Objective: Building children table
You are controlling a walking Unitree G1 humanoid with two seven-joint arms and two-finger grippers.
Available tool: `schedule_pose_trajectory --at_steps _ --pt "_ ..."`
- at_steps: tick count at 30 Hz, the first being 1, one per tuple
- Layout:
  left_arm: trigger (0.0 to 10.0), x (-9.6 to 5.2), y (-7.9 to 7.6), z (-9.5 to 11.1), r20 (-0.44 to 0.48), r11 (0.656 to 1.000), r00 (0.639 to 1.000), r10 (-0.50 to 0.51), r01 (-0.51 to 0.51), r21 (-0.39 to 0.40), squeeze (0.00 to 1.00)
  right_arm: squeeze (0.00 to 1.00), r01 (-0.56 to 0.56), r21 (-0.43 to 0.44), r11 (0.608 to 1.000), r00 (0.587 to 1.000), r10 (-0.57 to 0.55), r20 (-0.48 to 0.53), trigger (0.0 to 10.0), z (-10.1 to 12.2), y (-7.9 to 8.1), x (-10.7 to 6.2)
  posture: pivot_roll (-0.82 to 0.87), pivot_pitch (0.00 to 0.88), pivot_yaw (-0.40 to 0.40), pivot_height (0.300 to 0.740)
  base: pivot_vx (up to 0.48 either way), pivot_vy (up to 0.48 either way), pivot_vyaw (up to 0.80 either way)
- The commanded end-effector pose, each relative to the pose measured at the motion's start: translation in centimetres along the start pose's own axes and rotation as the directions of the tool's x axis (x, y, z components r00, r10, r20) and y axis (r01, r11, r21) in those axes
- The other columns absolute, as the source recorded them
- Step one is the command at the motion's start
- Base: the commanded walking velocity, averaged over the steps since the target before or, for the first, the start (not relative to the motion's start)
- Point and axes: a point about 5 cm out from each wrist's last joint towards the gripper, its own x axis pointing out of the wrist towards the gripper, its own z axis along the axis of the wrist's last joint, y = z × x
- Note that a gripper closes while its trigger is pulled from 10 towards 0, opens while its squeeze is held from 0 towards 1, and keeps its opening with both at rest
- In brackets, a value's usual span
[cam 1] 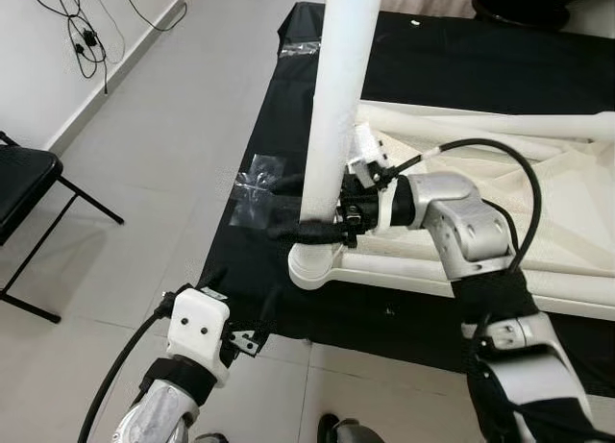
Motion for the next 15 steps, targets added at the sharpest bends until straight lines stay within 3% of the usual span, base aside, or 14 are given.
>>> schedule_pose_trajectory --at_steps 1,10,13,14,15 --pt "10.0 -0.4 -0.2 -0.1 -0.021 1.0 1.0 -0.002 0.003 0.009 0.0 0.0 -0.087 -0.006 0.996 0.996 0.087 0.004 0.0 0.1 0.1 -0.1 0.13 0.276 -0.083 0.74 0.0 0.0 0.0" --pt "10.0 -0.4 -0.4 -0.1 -0.023 1.0 1.0 -0.005 0.006 0.004 0.0 0.0 -0.124 -0.009 0.992 0.992 0.124 -0.013 0.0 0.0 -0.6 -1.1 0.12 0.278 -0.083 0.74 0.0 0.0 0.0" --pt "10.0 -0.4 -0.4 -0.1 -0.023 1.0 1.0 -0.002 0.002 0.003 0.0 0.0 0.146 -0.049 0.988 0.987 -0.149 -0.057 0.0 -2.0 -0.4 -0.8 0.1 0.269 -0.105 0.74 0.0 0.0 0.0" --pt "10.0 -0.4 -0.4 -0.1 -0.023 1.0 1.0 -0.002 0.002 0.003 0.0 0.0 0.146 -0.049 0.988 0.987 -0.149 -0.057 0.0 -2.0 -0.4 -0.8 0.1 0.269 -0.105 0.74 0.0 0.0 0.0" --pt "10.0 -0.4 -0.3 -0.1 -0.023 1.0 1.0 0.0 0.0 0.002 0.0 0.0 0.405 -0.033 0.914 0.91 -0.406 -0.079 0.0 -3.2 -0.5 -0.3 0.1 0.264 -0.111 0.74 0.0 0.0 0.0"
